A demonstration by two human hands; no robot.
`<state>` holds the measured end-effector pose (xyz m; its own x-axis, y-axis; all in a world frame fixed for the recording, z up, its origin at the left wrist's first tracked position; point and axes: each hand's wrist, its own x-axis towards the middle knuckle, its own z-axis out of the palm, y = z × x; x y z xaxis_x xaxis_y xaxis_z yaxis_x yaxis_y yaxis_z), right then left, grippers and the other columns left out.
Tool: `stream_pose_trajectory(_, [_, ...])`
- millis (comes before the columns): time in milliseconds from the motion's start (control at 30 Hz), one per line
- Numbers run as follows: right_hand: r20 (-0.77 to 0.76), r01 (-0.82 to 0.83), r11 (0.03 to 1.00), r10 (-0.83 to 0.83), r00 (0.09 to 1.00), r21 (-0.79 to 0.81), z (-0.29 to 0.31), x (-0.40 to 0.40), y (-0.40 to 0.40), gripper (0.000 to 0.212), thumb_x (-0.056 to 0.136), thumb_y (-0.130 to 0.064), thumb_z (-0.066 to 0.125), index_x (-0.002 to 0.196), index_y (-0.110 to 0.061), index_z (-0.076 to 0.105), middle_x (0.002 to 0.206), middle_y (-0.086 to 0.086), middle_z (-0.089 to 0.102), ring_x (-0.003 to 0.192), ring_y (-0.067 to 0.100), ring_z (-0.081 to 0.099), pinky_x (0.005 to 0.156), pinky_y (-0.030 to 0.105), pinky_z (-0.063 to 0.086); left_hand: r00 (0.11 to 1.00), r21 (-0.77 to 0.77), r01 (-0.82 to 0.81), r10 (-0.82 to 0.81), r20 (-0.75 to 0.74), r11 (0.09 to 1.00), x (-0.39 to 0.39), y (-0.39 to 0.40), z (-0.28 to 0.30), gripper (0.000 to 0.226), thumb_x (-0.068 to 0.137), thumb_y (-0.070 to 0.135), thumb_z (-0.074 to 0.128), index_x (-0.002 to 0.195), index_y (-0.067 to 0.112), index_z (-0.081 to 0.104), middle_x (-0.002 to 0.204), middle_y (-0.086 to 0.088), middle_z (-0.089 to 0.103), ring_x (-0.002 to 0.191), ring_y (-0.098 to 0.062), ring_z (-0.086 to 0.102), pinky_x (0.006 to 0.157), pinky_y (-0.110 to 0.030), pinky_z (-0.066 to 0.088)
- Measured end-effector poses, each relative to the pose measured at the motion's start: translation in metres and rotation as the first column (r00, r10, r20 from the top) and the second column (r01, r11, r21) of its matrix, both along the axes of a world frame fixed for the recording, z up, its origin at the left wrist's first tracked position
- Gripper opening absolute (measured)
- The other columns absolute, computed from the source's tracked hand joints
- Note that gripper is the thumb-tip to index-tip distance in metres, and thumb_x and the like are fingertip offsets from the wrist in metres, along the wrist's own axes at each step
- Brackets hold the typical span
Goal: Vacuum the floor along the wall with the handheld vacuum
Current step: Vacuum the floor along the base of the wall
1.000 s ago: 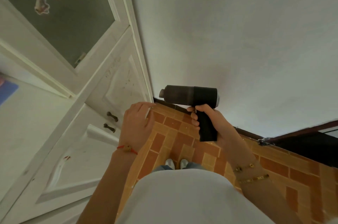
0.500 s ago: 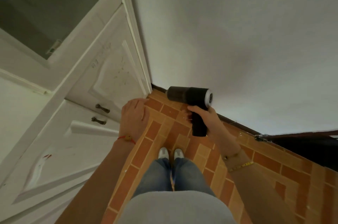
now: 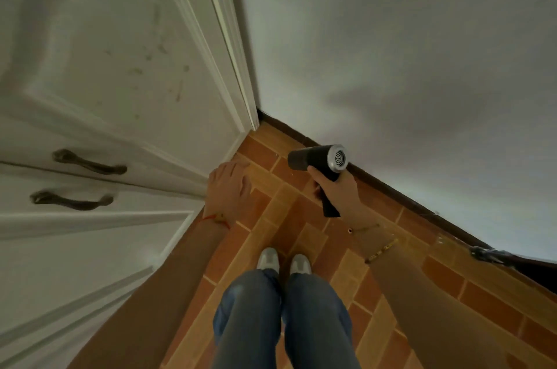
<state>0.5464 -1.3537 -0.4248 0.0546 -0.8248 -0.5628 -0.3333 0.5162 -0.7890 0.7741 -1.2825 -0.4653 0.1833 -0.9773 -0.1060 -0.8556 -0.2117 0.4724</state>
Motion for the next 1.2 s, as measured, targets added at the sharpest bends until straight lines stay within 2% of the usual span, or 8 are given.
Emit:
stream_pose_trajectory(233, [-0.112,-0.097,0.993,0.090,0.990,-0.061,-0.207,0.001,-0.013,0.038,0.086,-0.032,0.071,0.111,-0.006,0.062,0.079,0.006,0.070,0.052,0.008,0.064,0.053,0.012,0.049,0.994,0.118,0.065,-0.075,0.078,0.991,0.003,0.000,-0.211,0.044,0.092,0.027,0.035,0.125,0.012,0.060,0.121,-0.009,0.063,0.114,-0.031,0.058,0.093,-0.047,0.046])
stream_pose_trajectory(400, [-0.158,-0.124,0.987,0.107,0.982,-0.098,-0.335,0.008,-0.029,0.043,0.085,-0.034,0.073,0.116,-0.007,0.059,0.081,0.009,0.069,0.049,0.008,0.064,0.049,0.014,0.048,0.990,0.124,0.060,-0.076,0.122,0.990,0.003,-0.005,-0.345,0.037,0.093,0.010,0.058,0.130,0.008,0.057,0.131,-0.013,0.058,0.123,-0.033,0.053,0.103,-0.051,0.042])
stream_pose_trajectory(533, [-0.173,-0.179,0.973,0.153,0.973,-0.143,-0.401,0.018,-0.041,0.031,0.087,-0.030,0.071,0.107,-0.009,0.061,0.077,0.008,0.067,0.047,0.003,0.059,0.050,0.015,0.046,0.983,0.149,0.065,-0.089,0.160,0.987,0.007,-0.013,-0.423,0.043,0.094,0.013,0.052,0.137,0.008,0.049,0.140,-0.014,0.051,0.131,-0.034,0.046,0.110,-0.051,0.038])
stream_pose_trajectory(633, [-0.210,-0.205,0.961,0.165,0.964,-0.187,-0.450,0.025,-0.056,0.037,0.084,-0.037,0.072,0.108,-0.010,0.064,0.085,0.006,0.071,0.066,0.014,0.065,0.062,0.025,0.051,0.981,0.166,0.048,-0.077,0.178,0.985,0.009,-0.020,-0.477,0.046,0.094,0.020,0.042,0.139,0.009,0.047,0.142,-0.014,0.049,0.133,-0.035,0.045,0.111,-0.054,0.036])
stream_pose_trajectory(700, [-0.203,-0.189,0.957,0.144,0.968,-0.220,-0.471,0.031,-0.064,0.039,0.084,-0.037,0.072,0.111,-0.011,0.064,0.091,0.006,0.072,0.074,0.019,0.066,0.067,0.031,0.055,0.981,0.158,0.021,-0.051,0.187,0.987,0.009,-0.020,-0.505,0.047,0.095,0.022,0.040,0.139,0.010,0.047,0.144,-0.013,0.048,0.134,-0.035,0.044,0.113,-0.055,0.034])
stream_pose_trajectory(833, [-0.201,-0.184,0.941,0.129,0.971,-0.285,-0.496,0.043,-0.077,0.031,0.084,-0.034,0.072,0.106,-0.013,0.064,0.083,0.002,0.070,0.058,0.010,0.062,0.058,0.027,0.051,0.977,0.126,0.027,-0.053,0.207,0.992,0.011,-0.014,-0.545,0.050,0.099,0.032,0.037,0.143,0.010,0.046,0.146,-0.014,0.047,0.137,-0.035,0.041,0.113,-0.058,0.033])
stream_pose_trajectory(1000, [-0.242,-0.208,0.915,0.127,0.962,-0.345,-0.516,0.054,-0.085,0.034,0.081,-0.040,0.073,0.104,-0.017,0.064,0.085,-0.001,0.069,0.074,0.019,0.067,0.069,0.036,0.058,0.977,0.025,0.021,-0.025,0.213,0.999,0.012,-0.009,-0.564,0.051,0.102,0.034,0.034,0.147,0.013,0.043,0.149,-0.010,0.045,0.142,-0.030,0.036,0.118,-0.055,0.025])
stream_pose_trajectory(1200, [-0.282,-0.226,0.879,0.110,0.953,-0.420,-0.527,0.066,-0.093,0.051,0.080,-0.046,0.071,0.121,-0.018,0.060,0.104,-0.003,0.070,0.092,0.013,0.066,0.074,0.024,0.053,0.985,-0.070,0.006,0.007,0.173,0.998,0.015,-0.007,-0.571,0.050,0.100,0.032,0.039,0.146,0.015,0.045,0.149,-0.007,0.045,0.143,-0.028,0.034,0.119,-0.054,0.022])
